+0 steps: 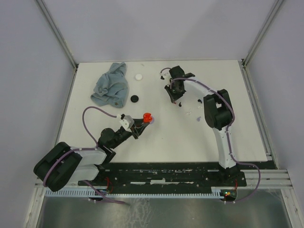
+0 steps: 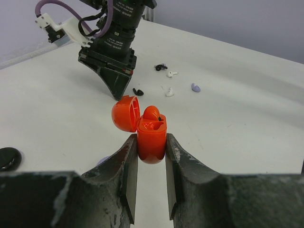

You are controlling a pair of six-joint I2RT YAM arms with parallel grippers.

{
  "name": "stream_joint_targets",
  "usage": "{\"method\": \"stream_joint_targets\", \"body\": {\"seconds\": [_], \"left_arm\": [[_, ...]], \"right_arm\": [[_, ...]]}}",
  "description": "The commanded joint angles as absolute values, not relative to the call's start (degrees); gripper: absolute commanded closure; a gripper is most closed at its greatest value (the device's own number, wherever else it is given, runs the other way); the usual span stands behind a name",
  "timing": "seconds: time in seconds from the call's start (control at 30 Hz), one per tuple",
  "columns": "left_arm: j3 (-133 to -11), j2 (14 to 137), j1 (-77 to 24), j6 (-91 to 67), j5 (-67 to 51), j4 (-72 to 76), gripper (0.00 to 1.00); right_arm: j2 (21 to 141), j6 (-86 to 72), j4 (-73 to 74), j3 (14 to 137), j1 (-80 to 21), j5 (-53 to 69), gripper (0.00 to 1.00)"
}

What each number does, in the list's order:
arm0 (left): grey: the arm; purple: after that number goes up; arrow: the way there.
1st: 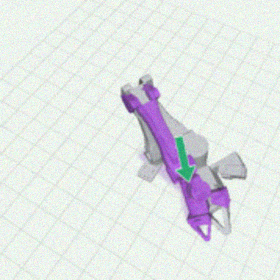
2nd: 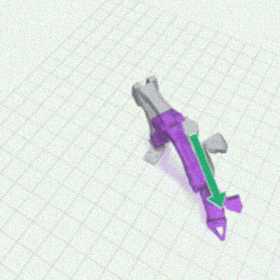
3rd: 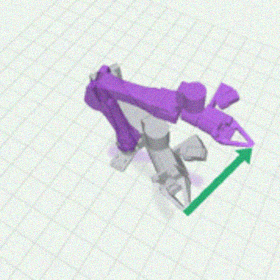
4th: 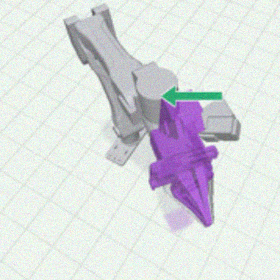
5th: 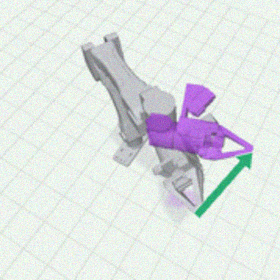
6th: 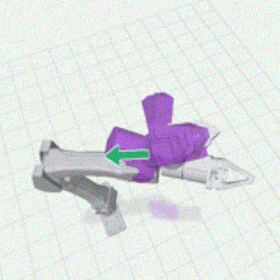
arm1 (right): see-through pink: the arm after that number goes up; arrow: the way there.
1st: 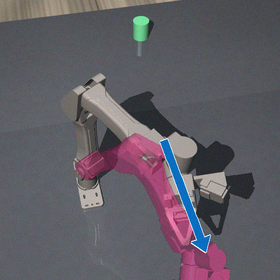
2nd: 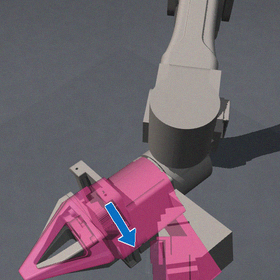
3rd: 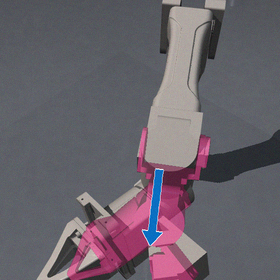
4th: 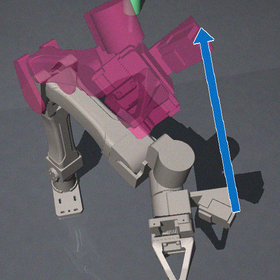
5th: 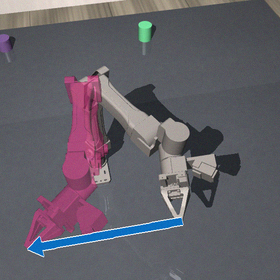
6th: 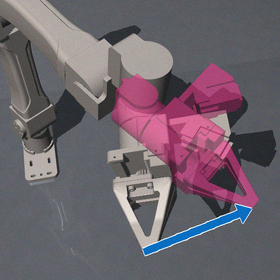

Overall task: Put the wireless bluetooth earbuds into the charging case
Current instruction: Pick up the earbud from the center of the board.

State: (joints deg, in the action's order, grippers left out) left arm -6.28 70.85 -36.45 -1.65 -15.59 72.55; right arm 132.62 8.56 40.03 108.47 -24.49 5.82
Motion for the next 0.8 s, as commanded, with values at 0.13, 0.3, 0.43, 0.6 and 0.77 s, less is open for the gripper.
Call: {"method": "stream_joint_targets", "body": {"seconds": [0.13, 0.3, 0.43, 0.6, 0.77], "left_arm": [[-6.6, 70.1, -36.2, -3.4, -16.6, 79.6, 0.97], [-6.8, 69.1, -36.3, -3.3, -16.9, 79.4, 0.97], [-7.0, 68.5, -36.3, -3.2, -17.2, 79.2, 0.97], [-8.0, 68.0, -36.3, -4.0, -18.4, 79.1, 0.97], [-8.6, 67.1, -36.3, -4.6, -19.0, 78.9, 0.97]], "right_arm": [[117.7, 1.2, 34.8, 96.7, -26.5, 7.2, 0.81], [106.9, -3.3, 29.5, 86.7, -28.6, 7.5, 0.82], [97.9, -7.8, 25.9, 80.5, -30.6, 6.6, 0.82], [87.2, -12.5, 21.7, 74.9, -34.3, 5.3, 0.82], [78.2, -18.2, 16.3, 70.0, -37.6, 4.5, 0.83]]}}
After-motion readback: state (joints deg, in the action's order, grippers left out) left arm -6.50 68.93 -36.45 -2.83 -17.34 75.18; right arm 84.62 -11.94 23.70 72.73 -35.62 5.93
